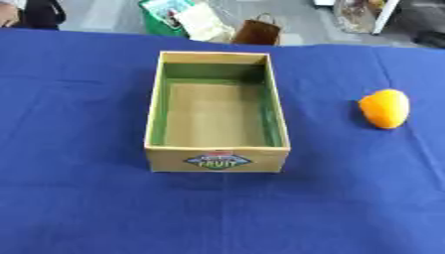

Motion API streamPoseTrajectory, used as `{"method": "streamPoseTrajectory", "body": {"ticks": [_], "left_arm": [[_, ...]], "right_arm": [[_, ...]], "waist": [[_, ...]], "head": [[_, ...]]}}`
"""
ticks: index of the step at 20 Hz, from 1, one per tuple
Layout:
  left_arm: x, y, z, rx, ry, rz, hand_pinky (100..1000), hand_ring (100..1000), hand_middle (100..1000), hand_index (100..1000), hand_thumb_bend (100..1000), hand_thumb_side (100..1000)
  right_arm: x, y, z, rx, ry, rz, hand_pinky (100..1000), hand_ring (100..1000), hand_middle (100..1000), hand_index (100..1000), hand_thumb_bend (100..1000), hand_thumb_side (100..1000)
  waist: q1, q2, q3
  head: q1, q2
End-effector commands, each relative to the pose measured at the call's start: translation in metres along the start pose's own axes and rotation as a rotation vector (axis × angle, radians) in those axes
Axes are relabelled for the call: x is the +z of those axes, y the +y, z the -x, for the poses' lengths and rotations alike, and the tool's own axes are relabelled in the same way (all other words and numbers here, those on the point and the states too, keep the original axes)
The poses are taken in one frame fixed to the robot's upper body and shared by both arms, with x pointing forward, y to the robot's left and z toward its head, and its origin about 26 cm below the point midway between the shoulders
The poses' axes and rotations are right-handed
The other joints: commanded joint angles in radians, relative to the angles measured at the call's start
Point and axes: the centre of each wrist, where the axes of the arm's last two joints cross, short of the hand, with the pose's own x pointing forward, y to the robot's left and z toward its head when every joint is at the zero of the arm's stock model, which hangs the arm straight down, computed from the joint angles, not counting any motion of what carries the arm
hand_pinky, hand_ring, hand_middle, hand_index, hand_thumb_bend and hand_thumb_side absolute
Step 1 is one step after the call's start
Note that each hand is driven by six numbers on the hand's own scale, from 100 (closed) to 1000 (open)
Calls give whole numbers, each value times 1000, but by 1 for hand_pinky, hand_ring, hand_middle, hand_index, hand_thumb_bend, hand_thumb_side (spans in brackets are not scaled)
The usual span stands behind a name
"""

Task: Pick up objects on the table and place them in the box.

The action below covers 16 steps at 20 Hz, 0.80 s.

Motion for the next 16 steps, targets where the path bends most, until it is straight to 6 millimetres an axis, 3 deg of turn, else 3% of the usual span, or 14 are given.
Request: {"method": "streamPoseTrajectory", "body": {"ticks": [1, 4, 16], "left_arm": [[-7, 3, -9, -18, -46, 17, 514, 455, 466, 552, 100, 776], [-7, 2, -9, -15, -46, 22, 514, 455, 466, 552, 100, 776], [-7, -1, -9, -5, -42, 45, 514, 456, 466, 551, 100, 777]], "right_arm": [[-17, -23, -7, 137, -39, -62, 876, 1000, 864, 955, 583, 1000], [-28, -31, -2, 223, -13, -133, 891, 1000, 876, 1000, 714, 954], [-73, -58, 28, 379, 127, -348, 917, 1000, 893, 1000, 846, 814]], "waist": [[3, -16, 1], [3, -16, 6], [-1, -13, 26]], "head": [[2, -16], [-1, -22], [-25, -36]]}}
